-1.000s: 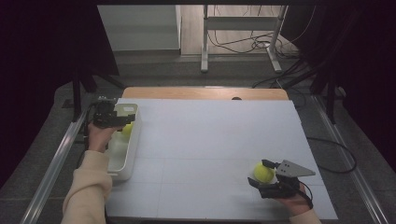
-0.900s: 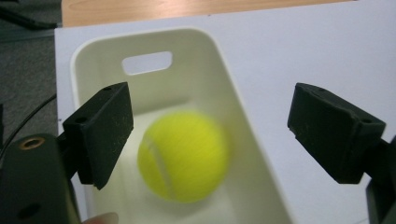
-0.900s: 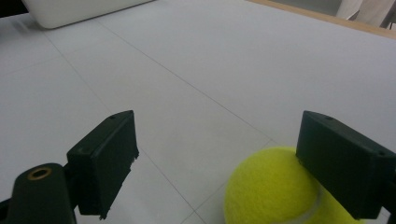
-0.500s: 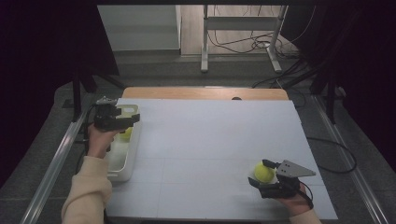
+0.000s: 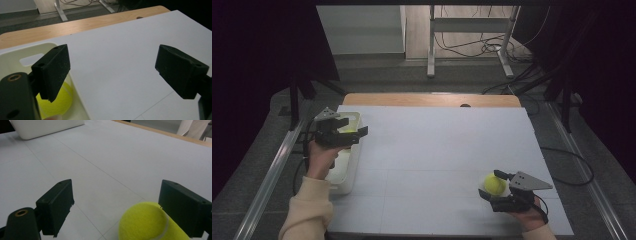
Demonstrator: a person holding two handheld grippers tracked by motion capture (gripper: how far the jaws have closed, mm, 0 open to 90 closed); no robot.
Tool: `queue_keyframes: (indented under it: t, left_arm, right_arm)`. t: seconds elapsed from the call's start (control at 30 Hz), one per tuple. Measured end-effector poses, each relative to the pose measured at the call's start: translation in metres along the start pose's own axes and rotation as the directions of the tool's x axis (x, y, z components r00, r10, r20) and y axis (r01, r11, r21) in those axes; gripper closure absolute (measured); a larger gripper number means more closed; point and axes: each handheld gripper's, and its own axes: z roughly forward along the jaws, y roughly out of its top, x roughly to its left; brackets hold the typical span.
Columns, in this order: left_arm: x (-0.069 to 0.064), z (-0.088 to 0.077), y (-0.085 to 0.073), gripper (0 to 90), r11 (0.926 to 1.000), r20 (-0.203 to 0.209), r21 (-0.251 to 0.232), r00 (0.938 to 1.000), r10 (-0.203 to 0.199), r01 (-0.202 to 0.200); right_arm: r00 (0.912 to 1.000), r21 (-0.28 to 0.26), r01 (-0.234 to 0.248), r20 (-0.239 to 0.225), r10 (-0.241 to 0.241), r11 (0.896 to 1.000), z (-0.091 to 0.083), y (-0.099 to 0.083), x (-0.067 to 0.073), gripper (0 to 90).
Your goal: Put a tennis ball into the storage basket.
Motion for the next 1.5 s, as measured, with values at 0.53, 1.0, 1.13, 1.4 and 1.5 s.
queue_keyframes:
  t: [0.53,1.0,1.13,1.4,1.5]
  left_arm:
    - [-0.032,0.000,-0.015,14.0,0.9967,0.097,0.002,0.9920,0.080,-0.081]
    - [-0.042,0.004,-0.028,13.8,0.9954,0.162,0.005,0.9824,0.094,-0.096]
    - [-0.045,0.004,-0.028,13.8,0.9945,0.170,-0.001,0.9800,0.104,-0.105]
    - [-0.049,0.005,-0.032,13.8,0.9931,0.173,0.000,0.9781,0.116,-0.117]
    - [-0.052,0.006,-0.033,13.8,0.9916,0.173,-0.001,0.9767,0.128,-0.129]
  right_arm:
    - [1.0000,-0.023,-0.002,0.000,0.002,1.000,-0.003,0.003,0.000,13.4]
    - [0.9998,-0.033,-0.021,-0.004,0.021,0.999,-0.001,0.005,-0.003,13.6]
    - [0.9998,-0.028,-0.018,-0.004,0.017,0.999,0.000,0.006,-0.001,13.7]
    - [0.9999,-0.023,-0.011,-0.005,0.011,1.000,0.000,0.006,0.001,13.7]
    - [0.9999,-0.025,-0.010,-0.006,0.010,1.000,-0.001,0.006,0.000,13.7]
